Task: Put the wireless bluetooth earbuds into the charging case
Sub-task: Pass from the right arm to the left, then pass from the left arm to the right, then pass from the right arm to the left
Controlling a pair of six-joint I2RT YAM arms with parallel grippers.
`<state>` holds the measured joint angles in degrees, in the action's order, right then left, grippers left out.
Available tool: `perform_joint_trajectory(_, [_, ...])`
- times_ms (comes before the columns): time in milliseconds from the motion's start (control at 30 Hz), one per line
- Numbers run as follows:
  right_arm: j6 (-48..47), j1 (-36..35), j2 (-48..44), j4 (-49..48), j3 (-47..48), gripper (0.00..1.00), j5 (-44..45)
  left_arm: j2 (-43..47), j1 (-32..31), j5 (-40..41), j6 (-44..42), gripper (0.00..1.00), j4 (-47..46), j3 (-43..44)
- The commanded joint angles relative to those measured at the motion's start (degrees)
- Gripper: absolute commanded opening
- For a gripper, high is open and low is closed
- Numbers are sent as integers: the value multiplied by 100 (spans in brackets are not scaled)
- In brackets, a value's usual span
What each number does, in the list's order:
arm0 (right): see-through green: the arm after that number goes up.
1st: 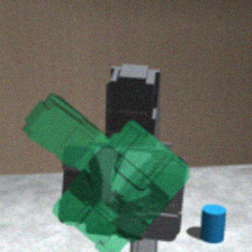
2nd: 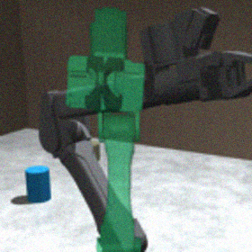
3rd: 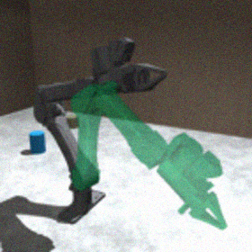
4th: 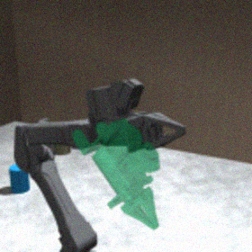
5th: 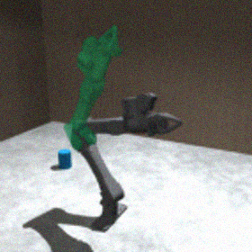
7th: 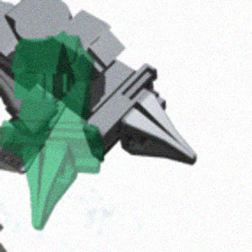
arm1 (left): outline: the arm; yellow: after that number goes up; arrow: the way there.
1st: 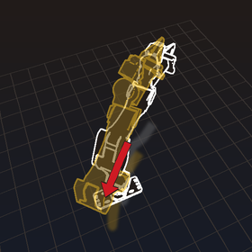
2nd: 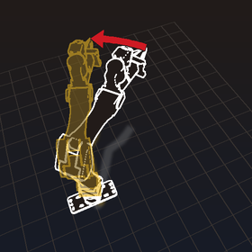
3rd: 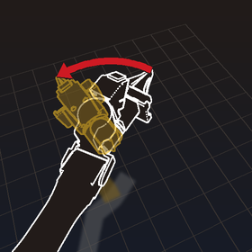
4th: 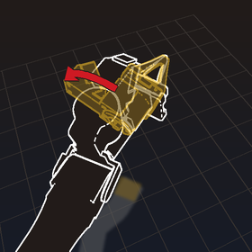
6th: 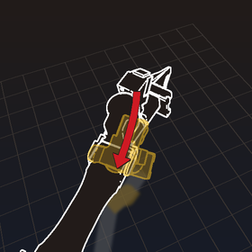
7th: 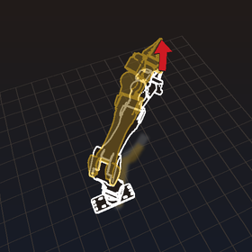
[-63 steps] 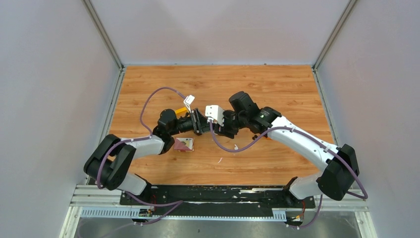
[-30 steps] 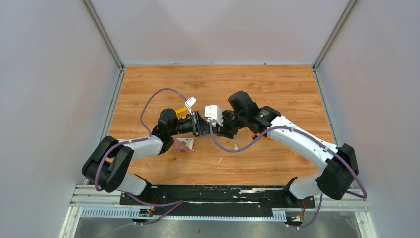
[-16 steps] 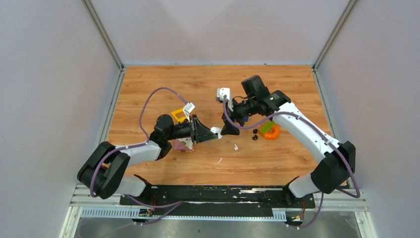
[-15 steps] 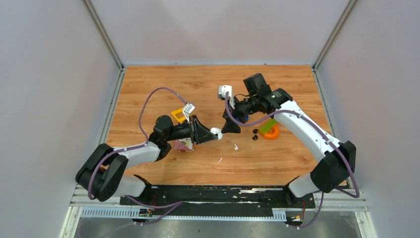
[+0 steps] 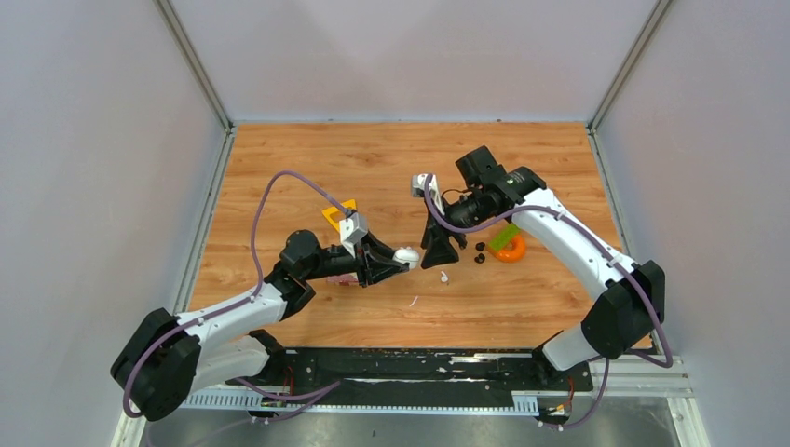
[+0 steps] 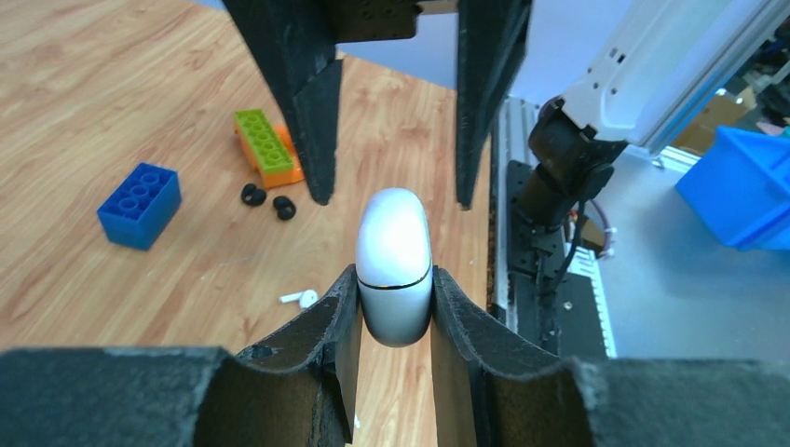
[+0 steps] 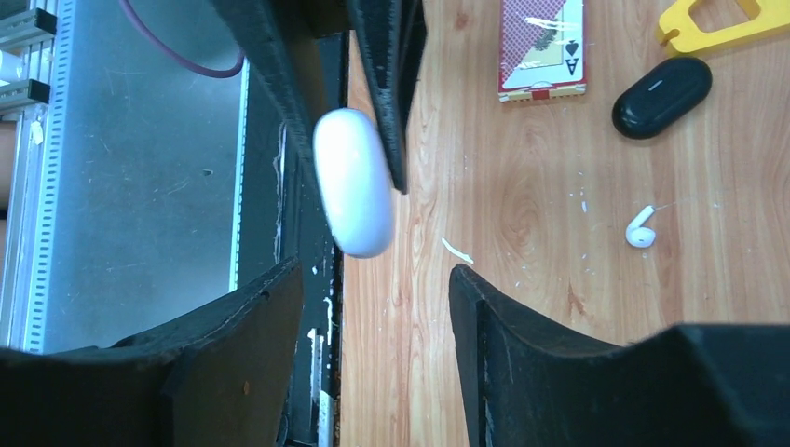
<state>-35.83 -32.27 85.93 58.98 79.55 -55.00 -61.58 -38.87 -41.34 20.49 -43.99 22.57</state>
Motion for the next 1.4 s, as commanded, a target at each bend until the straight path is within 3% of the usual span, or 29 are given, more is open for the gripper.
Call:
perform_joint_trajectory(0, [-86,-192,-144,60,118,58,-268,45,-14,211,-491,14,44,2])
perform_joint_trajectory(333, [-91,-483,93,-57,192,54,-79,-66,-15,122,-393,13,-41,22])
perform_joint_trajectory(700, [-68,-719,316,-116,265,25,-3,-259,-24,-74,-52,16,-406,11])
perform_joint_trajectory(800, [-172,-729,264,-61,327,14,247,-214,-32,-48,-205,26,-125,49])
perform_joint_trajectory(867, [-348,-728,182,43,385,13,532,-154,-50,42,-399,36,228,98])
perform_joint_trajectory(967, [-779,-740,188,378,550,12,994,-49,-104,216,-822,45,868,226])
perform_joint_trajectory(1367, [-1159,-1058,488,783,908,12,1651,-58,-235,268,-832,54,688,155])
